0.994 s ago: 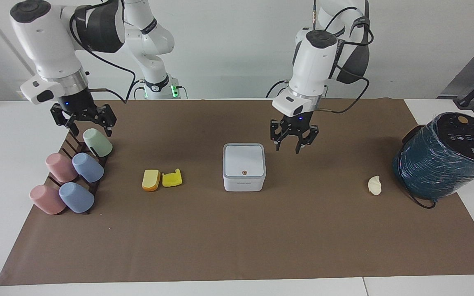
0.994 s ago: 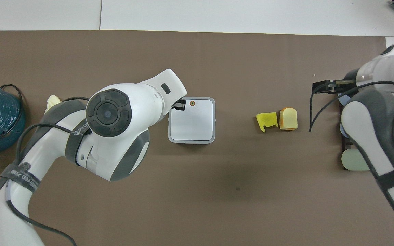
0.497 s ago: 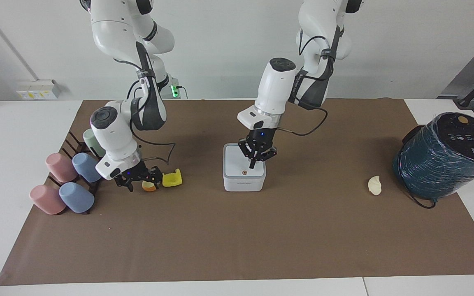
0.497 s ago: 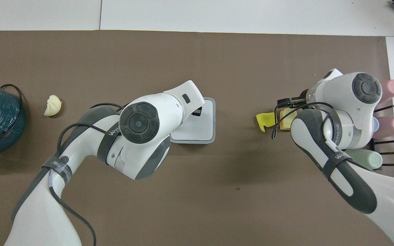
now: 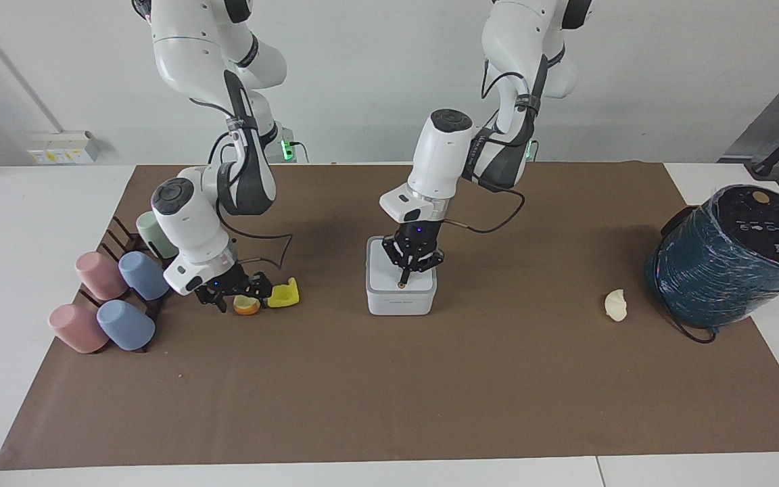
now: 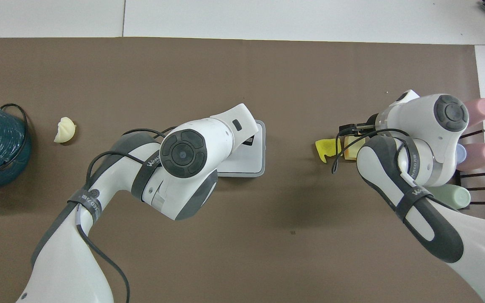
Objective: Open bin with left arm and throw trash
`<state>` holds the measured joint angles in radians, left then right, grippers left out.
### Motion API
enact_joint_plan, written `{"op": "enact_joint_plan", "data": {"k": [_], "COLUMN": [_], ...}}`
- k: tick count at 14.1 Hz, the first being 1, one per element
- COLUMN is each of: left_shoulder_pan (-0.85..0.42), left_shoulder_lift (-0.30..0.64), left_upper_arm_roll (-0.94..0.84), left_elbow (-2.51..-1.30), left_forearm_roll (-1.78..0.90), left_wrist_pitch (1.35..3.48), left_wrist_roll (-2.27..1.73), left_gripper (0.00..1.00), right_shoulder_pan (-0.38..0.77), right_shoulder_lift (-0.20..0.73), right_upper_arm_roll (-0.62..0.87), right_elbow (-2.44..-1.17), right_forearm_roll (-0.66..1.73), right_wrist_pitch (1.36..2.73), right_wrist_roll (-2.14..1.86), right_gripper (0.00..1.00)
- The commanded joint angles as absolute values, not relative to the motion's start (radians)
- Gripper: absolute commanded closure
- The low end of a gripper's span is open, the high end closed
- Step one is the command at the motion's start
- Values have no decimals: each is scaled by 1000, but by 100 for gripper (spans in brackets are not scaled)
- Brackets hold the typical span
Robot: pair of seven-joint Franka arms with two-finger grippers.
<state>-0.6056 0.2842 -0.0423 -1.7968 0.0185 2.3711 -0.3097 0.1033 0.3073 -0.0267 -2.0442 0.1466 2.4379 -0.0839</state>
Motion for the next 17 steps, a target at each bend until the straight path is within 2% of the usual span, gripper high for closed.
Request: {"op": "enact_joint_plan", "data": {"k": [1,2,3,6,8,9,11,12,13,14,17], "left_shoulder_pan": [-617,-611,-600,-572,-500,-464,-375,-332,-302,-263,-160], "left_shoulder_lift": [180,158,140,83,60,60,72,74,72,72,75], "left_upper_arm_roll": [-25,-22,-21,-20,-20,-21,-20,-20,-20,-20,-20], "left_elbow": [-1818,-1816,-1819,-1827,-1832,-1833,-1844,-1870,-1899,-1926,-1983], "left_forearm_roll": [28,28,28,28,28,28,29,29,31,31,31], "left_wrist_pitch": [2159,2085,2015,1821,1773,1792,1927,2018,2087,2153,2261], "left_wrist_roll": [-308,-307,-301,-258,-242,-241,-198,-174,-166,-135,-26], "left_gripper": [100,100,100,100,100,96,68,45,12,0,0], "right_shoulder_pan": [97,95,89,81,75,72,61,61,61,67,135], "right_shoulder_lift": [273,273,272,273,267,255,226,209,200,198,212], "right_upper_arm_roll": [-23,-25,-25,-25,-26,-26,-28,-28,-28,-26,-21], "right_elbow": [-2091,-2091,-2091,-2082,-2056,-2031,-1964,-1932,-1892,-1844,-1714], "right_forearm_roll": [178,179,179,179,179,179,179,179,179,179,179], "right_wrist_pitch": [2456,2448,2445,2425,2392,2349,2251,2215,2182,2146,2085], "right_wrist_roll": [-138,-149,-152,-130,-129,-129,-91,-63,-20,33,213], "right_gripper": [48,82,99,100,100,100,100,100,100,100,100]}}
